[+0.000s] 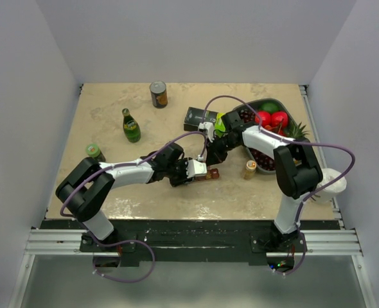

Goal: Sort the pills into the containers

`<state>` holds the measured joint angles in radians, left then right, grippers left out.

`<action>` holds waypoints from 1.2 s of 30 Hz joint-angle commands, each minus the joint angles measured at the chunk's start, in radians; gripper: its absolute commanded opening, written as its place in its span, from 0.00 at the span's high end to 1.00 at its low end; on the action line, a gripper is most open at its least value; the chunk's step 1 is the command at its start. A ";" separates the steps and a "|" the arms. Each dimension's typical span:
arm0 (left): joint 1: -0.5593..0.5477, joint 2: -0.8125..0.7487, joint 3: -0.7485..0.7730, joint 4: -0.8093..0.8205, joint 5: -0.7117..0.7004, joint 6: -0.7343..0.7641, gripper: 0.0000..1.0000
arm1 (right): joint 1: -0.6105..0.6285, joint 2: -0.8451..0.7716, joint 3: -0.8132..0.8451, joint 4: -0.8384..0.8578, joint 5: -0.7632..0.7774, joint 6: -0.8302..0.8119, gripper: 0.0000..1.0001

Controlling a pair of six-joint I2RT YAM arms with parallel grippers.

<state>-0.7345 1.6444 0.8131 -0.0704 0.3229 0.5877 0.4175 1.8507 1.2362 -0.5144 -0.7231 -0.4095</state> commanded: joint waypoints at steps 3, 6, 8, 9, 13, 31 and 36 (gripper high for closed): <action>-0.003 0.031 0.008 -0.063 0.007 -0.006 1.00 | 0.015 -0.024 0.012 -0.061 -0.062 -0.057 0.96; -0.003 0.032 0.009 -0.065 0.008 -0.006 1.00 | 0.015 -0.037 0.052 -0.093 -0.102 -0.083 0.95; -0.003 0.032 0.008 -0.066 0.008 -0.006 1.00 | 0.012 -0.047 0.069 -0.098 -0.114 -0.087 0.94; -0.003 0.032 0.008 -0.066 0.008 -0.006 1.00 | 0.014 -0.050 0.072 -0.096 -0.113 -0.087 0.94; -0.003 0.032 0.008 -0.066 0.008 -0.006 1.00 | 0.010 -0.039 0.083 -0.062 -0.062 -0.063 0.71; -0.003 0.037 0.011 -0.069 0.007 -0.008 1.00 | 0.000 0.091 0.160 -0.068 0.002 -0.032 0.55; -0.003 0.040 0.011 -0.071 0.005 -0.009 1.00 | 0.000 0.078 0.138 -0.087 -0.022 -0.052 0.59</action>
<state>-0.7345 1.6520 0.8219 -0.0731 0.3260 0.5873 0.4187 1.9587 1.3678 -0.5846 -0.7231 -0.4500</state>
